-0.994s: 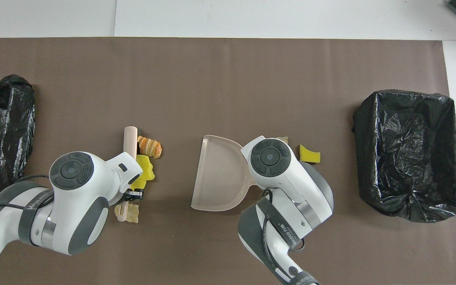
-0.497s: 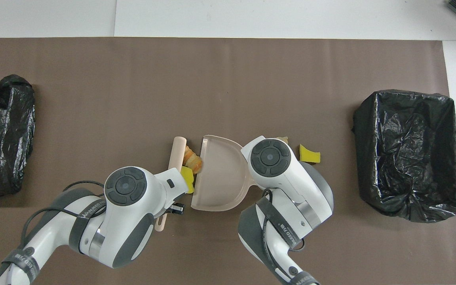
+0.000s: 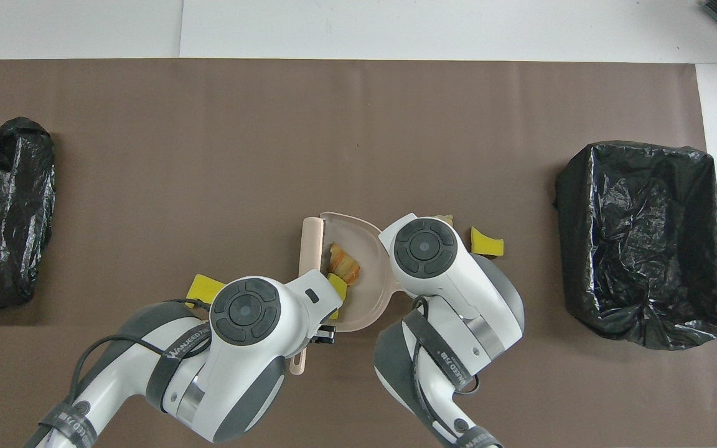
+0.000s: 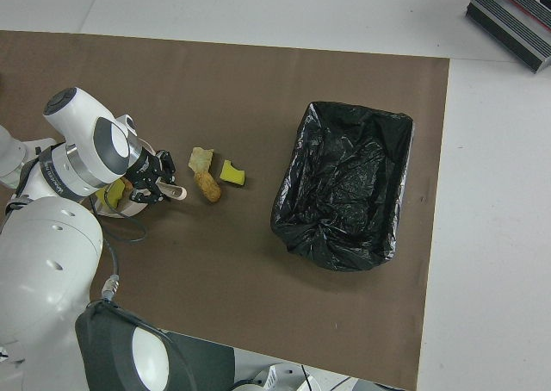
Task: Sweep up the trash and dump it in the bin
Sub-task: 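Brush the debris into the dustpan held by the right gripper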
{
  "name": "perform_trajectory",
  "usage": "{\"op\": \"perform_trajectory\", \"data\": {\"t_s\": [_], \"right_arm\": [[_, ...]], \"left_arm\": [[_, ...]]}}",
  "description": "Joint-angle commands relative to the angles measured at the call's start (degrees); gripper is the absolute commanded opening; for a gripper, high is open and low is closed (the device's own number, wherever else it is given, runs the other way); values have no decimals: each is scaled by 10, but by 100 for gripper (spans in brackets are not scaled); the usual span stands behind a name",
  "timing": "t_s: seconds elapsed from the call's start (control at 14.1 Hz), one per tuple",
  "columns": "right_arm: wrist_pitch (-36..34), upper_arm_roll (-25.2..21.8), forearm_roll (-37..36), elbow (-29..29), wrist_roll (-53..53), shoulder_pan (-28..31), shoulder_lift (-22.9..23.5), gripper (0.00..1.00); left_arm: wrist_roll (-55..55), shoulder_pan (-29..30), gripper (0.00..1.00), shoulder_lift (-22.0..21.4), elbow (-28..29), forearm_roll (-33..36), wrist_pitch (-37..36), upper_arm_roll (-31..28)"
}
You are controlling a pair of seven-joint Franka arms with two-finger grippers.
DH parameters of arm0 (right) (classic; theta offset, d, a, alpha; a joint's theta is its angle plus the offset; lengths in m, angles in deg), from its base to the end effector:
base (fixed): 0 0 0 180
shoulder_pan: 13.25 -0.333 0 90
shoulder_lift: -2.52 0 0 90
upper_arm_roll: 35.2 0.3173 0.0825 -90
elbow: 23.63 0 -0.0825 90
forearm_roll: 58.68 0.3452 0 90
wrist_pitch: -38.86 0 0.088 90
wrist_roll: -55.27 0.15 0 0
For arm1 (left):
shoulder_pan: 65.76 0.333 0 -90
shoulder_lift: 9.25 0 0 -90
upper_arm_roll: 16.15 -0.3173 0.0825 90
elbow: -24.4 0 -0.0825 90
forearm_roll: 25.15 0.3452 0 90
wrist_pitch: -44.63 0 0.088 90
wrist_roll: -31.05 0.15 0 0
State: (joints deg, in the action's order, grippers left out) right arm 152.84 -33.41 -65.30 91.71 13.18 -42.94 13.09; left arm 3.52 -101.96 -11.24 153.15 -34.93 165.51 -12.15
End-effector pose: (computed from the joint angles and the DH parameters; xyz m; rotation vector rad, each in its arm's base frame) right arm 0.4521 0.2628 0.3297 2.3879 1.8959 -0.3301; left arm 0.3500 -0.3144 0.3552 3.0667 -0.1930 -0.2505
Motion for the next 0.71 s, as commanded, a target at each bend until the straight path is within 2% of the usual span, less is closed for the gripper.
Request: {"op": "perform_trajectory", "data": {"t_s": [0.0, 0.14, 0.5, 0.64], "right_arm": [[9, 2, 0, 4, -16, 2, 2, 0], [6, 2, -1, 5, -22, 2, 1, 0], [29, 3, -2, 5, -71, -12, 0, 0], [34, 2, -1, 5, -62, -24, 2, 0]], "left_arm": [[-105, 3, 0, -10, -12, 0, -34, -9], [-173, 13, 0, -17, -10, 26, -81, -10], [-230, 49, 0, -70, 11, 96, -241, -10], [-296, 51, 0, -87, 29, 118, -264, -10]]}}
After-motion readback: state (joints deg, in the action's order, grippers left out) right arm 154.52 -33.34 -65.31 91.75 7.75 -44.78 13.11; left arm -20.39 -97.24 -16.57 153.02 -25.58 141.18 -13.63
